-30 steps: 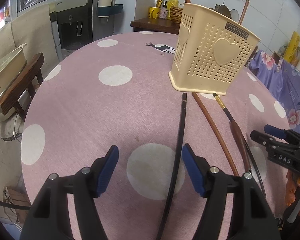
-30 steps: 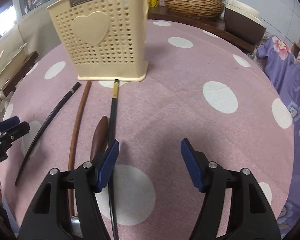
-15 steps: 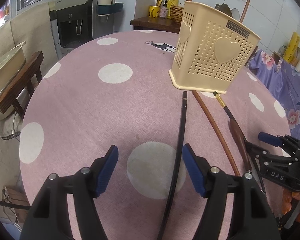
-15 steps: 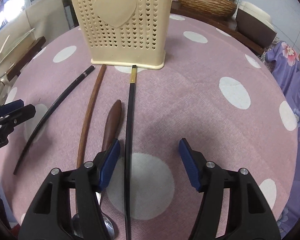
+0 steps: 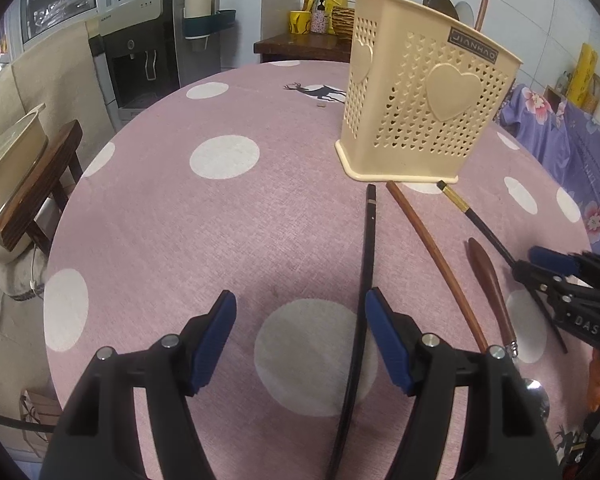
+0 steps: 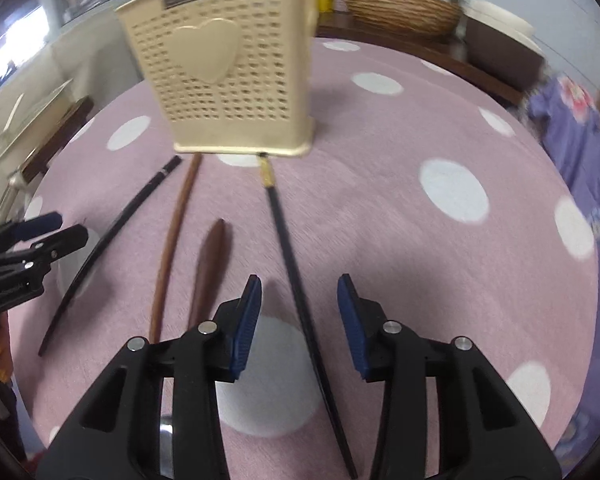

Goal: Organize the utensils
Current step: 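Align the right tool over the gold-tipped black chopstick while the left tool aligns over a plain black chopstick, then close the right tool on the gold-tipped chopstick while the left tool grasps the black chopstick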

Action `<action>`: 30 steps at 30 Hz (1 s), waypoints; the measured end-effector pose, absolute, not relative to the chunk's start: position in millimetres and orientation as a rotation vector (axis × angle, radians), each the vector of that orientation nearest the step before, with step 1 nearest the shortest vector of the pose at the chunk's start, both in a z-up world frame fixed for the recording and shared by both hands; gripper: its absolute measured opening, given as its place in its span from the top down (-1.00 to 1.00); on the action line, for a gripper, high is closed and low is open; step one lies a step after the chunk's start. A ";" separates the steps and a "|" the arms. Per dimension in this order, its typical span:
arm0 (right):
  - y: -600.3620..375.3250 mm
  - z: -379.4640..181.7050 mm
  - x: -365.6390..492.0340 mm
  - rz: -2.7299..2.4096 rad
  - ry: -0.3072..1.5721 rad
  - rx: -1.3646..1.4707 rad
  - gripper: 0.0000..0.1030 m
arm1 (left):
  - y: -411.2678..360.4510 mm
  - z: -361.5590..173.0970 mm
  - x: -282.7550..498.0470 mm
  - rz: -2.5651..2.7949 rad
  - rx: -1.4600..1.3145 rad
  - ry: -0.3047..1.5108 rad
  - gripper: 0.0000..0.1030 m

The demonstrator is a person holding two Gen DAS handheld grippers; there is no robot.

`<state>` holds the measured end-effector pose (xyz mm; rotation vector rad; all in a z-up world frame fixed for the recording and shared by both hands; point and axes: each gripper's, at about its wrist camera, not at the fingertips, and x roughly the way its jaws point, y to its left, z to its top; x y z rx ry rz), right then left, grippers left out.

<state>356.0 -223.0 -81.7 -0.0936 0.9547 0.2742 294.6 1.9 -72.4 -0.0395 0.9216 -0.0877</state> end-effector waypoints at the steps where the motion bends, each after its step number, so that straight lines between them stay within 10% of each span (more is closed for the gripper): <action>1: -219.8 -83.0 365.2 0.296 0.960 -0.095 0.22 | 3.4 -71.6 293.9 -0.087 -0.047 0.918 -0.30; 30: -188.6 -90.9 422.0 0.288 0.938 -0.186 0.82 | -17.8 -73.1 309.1 -0.152 0.028 0.882 -0.44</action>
